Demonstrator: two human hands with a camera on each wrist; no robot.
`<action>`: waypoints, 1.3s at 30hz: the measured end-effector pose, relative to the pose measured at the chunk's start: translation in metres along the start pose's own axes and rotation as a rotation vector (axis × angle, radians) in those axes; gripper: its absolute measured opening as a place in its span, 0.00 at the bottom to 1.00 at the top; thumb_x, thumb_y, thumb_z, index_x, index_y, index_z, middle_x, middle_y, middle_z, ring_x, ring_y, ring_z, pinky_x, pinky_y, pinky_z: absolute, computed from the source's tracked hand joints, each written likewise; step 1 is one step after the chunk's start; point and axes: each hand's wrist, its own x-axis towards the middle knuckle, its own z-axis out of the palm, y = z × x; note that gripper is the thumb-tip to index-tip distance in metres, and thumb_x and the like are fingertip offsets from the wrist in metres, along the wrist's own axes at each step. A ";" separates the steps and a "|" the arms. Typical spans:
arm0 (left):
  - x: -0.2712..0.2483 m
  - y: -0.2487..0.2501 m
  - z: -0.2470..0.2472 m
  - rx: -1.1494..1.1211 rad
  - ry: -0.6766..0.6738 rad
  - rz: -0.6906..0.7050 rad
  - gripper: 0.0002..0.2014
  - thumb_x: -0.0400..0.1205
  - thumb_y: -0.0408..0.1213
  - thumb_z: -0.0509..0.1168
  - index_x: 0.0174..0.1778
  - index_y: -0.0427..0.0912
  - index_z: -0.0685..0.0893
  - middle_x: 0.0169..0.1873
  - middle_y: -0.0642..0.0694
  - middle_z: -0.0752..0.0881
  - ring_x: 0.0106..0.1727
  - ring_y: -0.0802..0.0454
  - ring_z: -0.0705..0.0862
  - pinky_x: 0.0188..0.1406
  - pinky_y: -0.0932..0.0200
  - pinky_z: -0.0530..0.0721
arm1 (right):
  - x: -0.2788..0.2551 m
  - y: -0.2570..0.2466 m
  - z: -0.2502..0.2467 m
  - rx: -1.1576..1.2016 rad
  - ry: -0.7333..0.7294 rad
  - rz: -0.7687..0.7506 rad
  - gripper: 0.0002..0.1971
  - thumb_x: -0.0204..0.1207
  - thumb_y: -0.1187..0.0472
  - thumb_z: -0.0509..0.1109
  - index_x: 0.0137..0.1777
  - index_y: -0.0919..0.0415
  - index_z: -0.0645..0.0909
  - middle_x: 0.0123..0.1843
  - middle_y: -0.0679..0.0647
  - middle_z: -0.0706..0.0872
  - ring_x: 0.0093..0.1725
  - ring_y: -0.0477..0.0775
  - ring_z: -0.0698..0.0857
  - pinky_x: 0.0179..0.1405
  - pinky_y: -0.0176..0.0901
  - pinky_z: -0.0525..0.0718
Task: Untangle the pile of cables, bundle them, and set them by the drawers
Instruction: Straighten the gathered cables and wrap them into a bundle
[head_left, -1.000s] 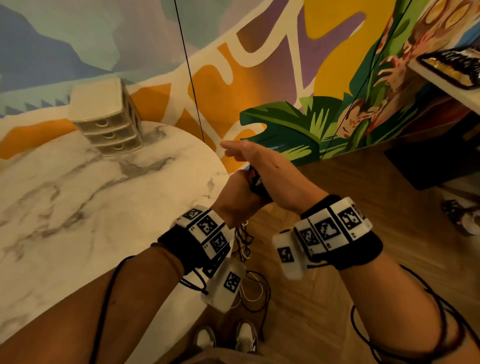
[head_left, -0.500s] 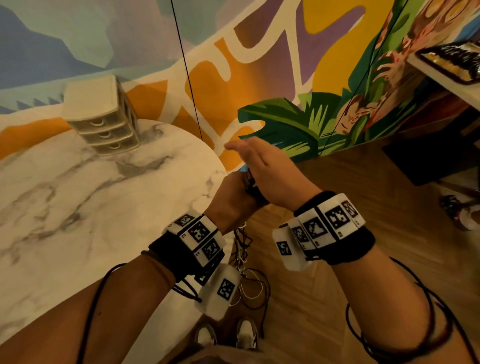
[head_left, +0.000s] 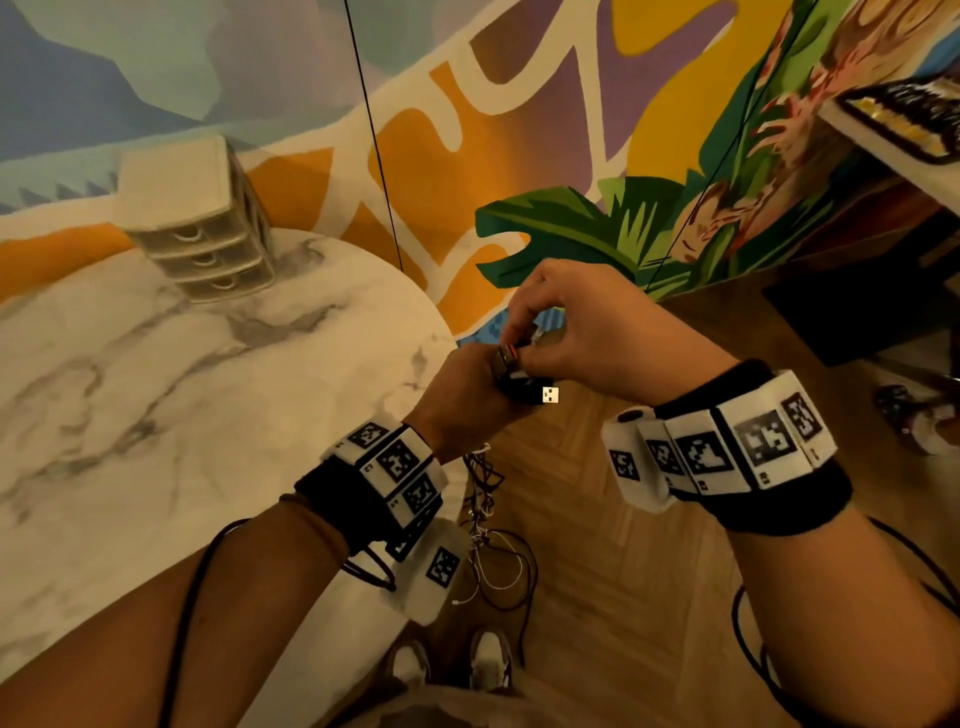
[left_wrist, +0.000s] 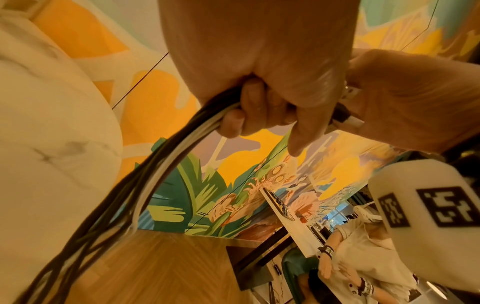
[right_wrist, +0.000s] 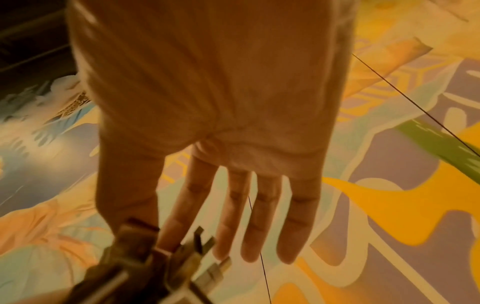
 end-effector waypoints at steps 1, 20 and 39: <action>0.000 -0.001 0.000 -0.002 -0.006 0.009 0.10 0.75 0.28 0.71 0.33 0.47 0.82 0.29 0.50 0.83 0.30 0.59 0.80 0.32 0.72 0.73 | 0.000 0.001 0.000 -0.014 0.000 0.008 0.04 0.68 0.59 0.77 0.39 0.48 0.88 0.51 0.47 0.81 0.53 0.49 0.79 0.53 0.50 0.83; 0.006 0.009 -0.003 -0.275 0.062 0.006 0.08 0.77 0.29 0.70 0.48 0.46 0.85 0.41 0.47 0.88 0.42 0.64 0.84 0.47 0.71 0.80 | 0.003 0.004 0.035 0.786 0.200 0.119 0.29 0.83 0.43 0.41 0.68 0.54 0.78 0.65 0.49 0.84 0.66 0.43 0.81 0.70 0.47 0.74; 0.007 0.018 0.004 0.044 -0.021 0.037 0.13 0.79 0.33 0.68 0.55 0.28 0.81 0.51 0.31 0.85 0.49 0.44 0.81 0.43 0.68 0.76 | 0.020 -0.012 0.030 -0.112 0.051 0.157 0.22 0.86 0.52 0.49 0.54 0.60 0.83 0.54 0.57 0.86 0.53 0.58 0.83 0.56 0.54 0.81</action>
